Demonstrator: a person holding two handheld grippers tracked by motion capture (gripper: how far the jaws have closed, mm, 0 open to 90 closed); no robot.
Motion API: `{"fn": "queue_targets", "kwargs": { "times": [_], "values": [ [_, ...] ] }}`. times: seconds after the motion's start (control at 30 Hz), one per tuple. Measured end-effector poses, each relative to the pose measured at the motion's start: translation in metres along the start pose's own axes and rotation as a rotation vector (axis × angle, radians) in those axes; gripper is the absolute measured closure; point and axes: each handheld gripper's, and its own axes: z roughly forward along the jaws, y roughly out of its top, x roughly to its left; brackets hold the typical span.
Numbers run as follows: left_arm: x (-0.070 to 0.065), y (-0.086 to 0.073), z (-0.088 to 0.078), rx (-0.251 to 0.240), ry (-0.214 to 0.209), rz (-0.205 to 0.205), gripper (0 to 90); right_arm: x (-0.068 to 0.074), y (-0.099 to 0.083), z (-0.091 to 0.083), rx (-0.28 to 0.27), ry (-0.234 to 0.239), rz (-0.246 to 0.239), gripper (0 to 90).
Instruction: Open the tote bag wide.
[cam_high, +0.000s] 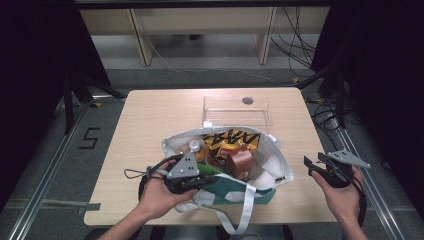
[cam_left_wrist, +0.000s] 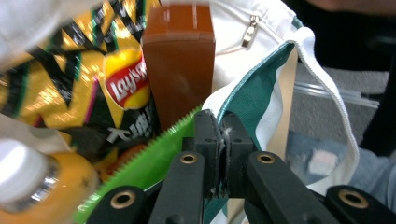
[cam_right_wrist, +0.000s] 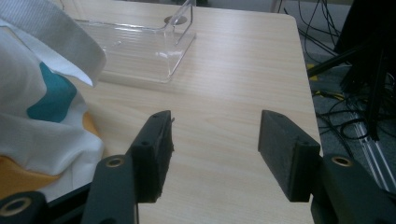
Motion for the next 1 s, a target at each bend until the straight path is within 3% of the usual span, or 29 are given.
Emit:
{"fn": "queue_targets", "kwargs": {
  "times": [0.03, 0.07, 0.17, 0.23, 0.4, 0.47, 0.53, 0.63, 0.67, 0.73, 0.8, 0.83, 0.9, 0.97, 1.0],
  "values": [
    [-0.002, -0.003, 0.001, 0.015, 0.003, -0.021, 86.8, 0.0, 0.0, 0.0, 0.005, -0.003, 0.004, 45.2],
    [-0.002, -0.005, 0.003, 0.017, 0.003, -0.007, 86.7, 0.001, 0.0, 0.0, 0.007, -0.001, 0.008, 45.2],
    [-0.003, -0.012, 0.009, 0.034, 0.0, -0.015, 86.7, 0.003, 0.001, -0.001, 0.016, 0.001, 0.019, 45.2],
    [-0.002, -0.016, 0.014, 0.048, 0.003, -0.025, 86.7, 0.0, 0.001, 0.001, 0.0, -0.001, -0.027, 45.1],
    [0.001, -0.026, 0.028, 0.076, 0.019, -0.052, 86.7, 0.001, 0.001, 0.0, 0.002, 0.003, 0.002, 45.1],
    [0.003, -0.029, 0.032, 0.097, 0.032, -0.026, 86.6, 0.0, 0.001, 0.001, 0.0, 0.009, -0.003, 45.1],
    [0.003, -0.032, 0.036, 0.093, 0.038, -0.057, 86.6, 0.001, 0.0, 0.0, 0.004, 0.006, -0.003, 45.2],
    [0.005, -0.038, 0.04, 0.118, 0.05, -0.035, 86.5, 0.003, 0.001, 0.0, 0.009, 0.013, 0.018, 45.2],
    [0.006, -0.039, 0.041, 0.123, 0.051, -0.029, 86.5, 0.002, 0.001, 0.0, 0.002, 0.003, -0.012, 45.2],
    [0.005, -0.043, 0.044, 0.138, 0.06, -0.038, 86.5, 0.003, 0.002, -0.001, -0.001, 0.009, -0.001, 45.2],
    [0.006, -0.044, 0.045, 0.146, 0.055, -0.04, 86.5, 0.002, 0.003, 0.0, -0.012, 0.033, -0.027, 45.3],
    [0.006, -0.045, 0.046, 0.143, 0.056, -0.046, 86.4, 0.005, 0.003, -0.002, 0.006, 0.017, 0.004, 45.4],
    [0.007, -0.046, 0.047, 0.151, 0.059, -0.046, 86.1, 0.004, 0.005, -0.003, -0.017, 0.02, -0.045, 45.6],
    [0.008, -0.046, 0.047, 0.156, 0.06, -0.023, 85.9, 0.004, 0.006, -0.003, -0.02, 0.028, -0.051, 45.9],
    [0.006, -0.046, 0.047, 0.152, 0.06, -0.05, 85.6, 0.008, 0.007, -0.005, -0.017, 0.03, -0.019, 46.2]
  ]
}}
